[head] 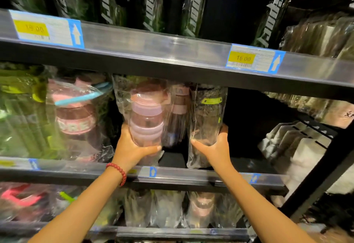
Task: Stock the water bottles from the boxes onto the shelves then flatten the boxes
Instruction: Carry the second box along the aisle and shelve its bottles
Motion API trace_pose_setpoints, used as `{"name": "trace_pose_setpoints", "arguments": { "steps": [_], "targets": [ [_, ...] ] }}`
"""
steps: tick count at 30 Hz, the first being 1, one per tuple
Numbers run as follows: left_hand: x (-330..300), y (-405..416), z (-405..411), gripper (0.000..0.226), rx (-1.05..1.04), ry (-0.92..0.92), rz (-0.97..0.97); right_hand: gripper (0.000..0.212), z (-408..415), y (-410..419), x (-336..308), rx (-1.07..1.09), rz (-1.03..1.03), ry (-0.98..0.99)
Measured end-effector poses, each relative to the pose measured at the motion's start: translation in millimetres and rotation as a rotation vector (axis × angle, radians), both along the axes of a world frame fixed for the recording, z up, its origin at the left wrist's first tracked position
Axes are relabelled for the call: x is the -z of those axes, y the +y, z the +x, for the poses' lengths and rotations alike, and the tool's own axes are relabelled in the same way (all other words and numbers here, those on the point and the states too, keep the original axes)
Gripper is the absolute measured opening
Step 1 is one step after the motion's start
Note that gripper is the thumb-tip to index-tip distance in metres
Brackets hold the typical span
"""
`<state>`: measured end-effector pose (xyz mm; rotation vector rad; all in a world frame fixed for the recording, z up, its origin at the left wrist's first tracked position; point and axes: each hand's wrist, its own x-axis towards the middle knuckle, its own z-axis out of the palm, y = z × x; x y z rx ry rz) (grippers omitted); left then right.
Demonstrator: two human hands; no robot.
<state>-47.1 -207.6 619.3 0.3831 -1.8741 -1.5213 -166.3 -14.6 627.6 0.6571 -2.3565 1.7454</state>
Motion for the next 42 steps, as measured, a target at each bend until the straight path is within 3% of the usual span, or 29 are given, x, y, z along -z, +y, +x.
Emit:
{"name": "trace_pose_setpoints", "arguments": {
  "steps": [4, 12, 15, 19, 22, 28, 34, 42],
  "targets": [
    [2.5, -23.2, 7.5, 0.110, 0.019, -0.082, -0.036, 0.072, 8.0, -19.1, 8.7, -0.133, -0.060, -0.090],
    [-2.2, -35.4, 13.8, 0.100, 0.051, -0.176, -0.094, 0.064, 24.0, -48.2, 10.2, -0.260, -0.071, -0.304],
    [-0.4, -33.3, 16.3, 0.097, 0.017, -0.200, -0.105, 0.064, 26.4, -47.8, 8.2, -0.252, 0.007, -0.266],
    [5.4, -30.4, 19.6, 0.073, -0.041, -0.229, -0.197, 0.057, 33.1, -42.4, 9.4, -0.184, 0.091, -0.100],
    [5.4, -31.8, 22.4, 0.080, -0.058, -0.238, -0.211, 0.056, 36.5, -42.7, 4.7, -0.139, 0.129, -0.038],
    [1.9, -39.4, 22.5, 0.069, -0.024, -0.274, -0.228, 0.056, 36.1, -37.2, -5.3, -0.256, 0.238, -0.070],
    [0.1, -36.1, 26.7, 0.096, -0.011, -0.309, -0.211, 0.058, 40.1, -31.0, -5.6, -0.345, 0.159, -0.194],
    [-3.5, -18.7, 40.7, 0.074, -0.128, -0.308, -0.268, 0.049, 53.7, -28.8, 10.2, -0.223, 0.160, -0.031]
  ]
}}
